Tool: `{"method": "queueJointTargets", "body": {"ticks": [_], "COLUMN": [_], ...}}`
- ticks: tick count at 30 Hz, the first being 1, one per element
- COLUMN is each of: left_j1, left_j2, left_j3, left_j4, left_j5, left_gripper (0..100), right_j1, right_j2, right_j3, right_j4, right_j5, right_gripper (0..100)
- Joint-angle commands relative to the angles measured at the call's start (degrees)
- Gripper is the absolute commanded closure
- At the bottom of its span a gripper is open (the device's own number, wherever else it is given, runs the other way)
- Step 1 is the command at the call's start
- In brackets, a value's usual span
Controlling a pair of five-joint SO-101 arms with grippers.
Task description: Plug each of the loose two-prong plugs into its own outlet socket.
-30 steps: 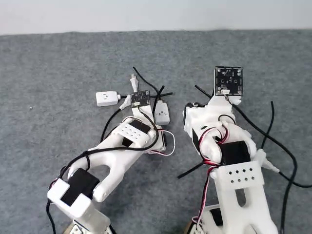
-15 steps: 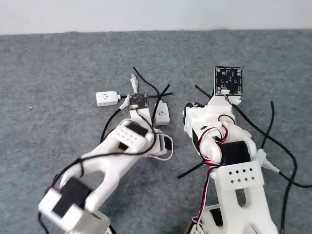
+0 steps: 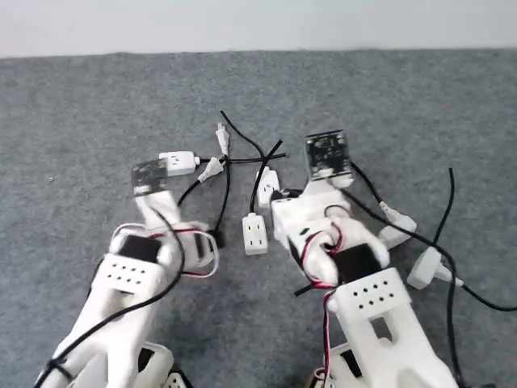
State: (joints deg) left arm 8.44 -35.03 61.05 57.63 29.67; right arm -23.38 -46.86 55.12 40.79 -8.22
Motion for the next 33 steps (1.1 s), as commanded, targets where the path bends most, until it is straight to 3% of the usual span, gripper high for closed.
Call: {"method": "queueJointTargets", "body": {"ticks": [1, 9, 15, 33], "left_j1": [-1.9, -1.8, -1.8, -1.8], "left_j2": [-3.3, -3.3, -3.2, -3.2], "left_j3": [1.8, 3.2, 3.9, 5.8], "left_j4": [-0.6, -4.5, -4.7, -7.7], "left_j5": [-2.1, -7.4, -7.9, -7.9], "left_gripper": [69, 96, 95, 96], "right_j1": [-2.0, -3.0, -6.3, -6.3], "right_j2": [-1.8, -1.8, -1.7, 12.0], "right_j3": [1.2, 6.1, 7.2, 4.7], "right_j4": [-5.1, -12.4, -12.8, -18.9], "right_j5": [0.8, 1.1, 1.1, 2.5], "right_gripper": [99.1, 99.1, 99.1, 99.1]}}
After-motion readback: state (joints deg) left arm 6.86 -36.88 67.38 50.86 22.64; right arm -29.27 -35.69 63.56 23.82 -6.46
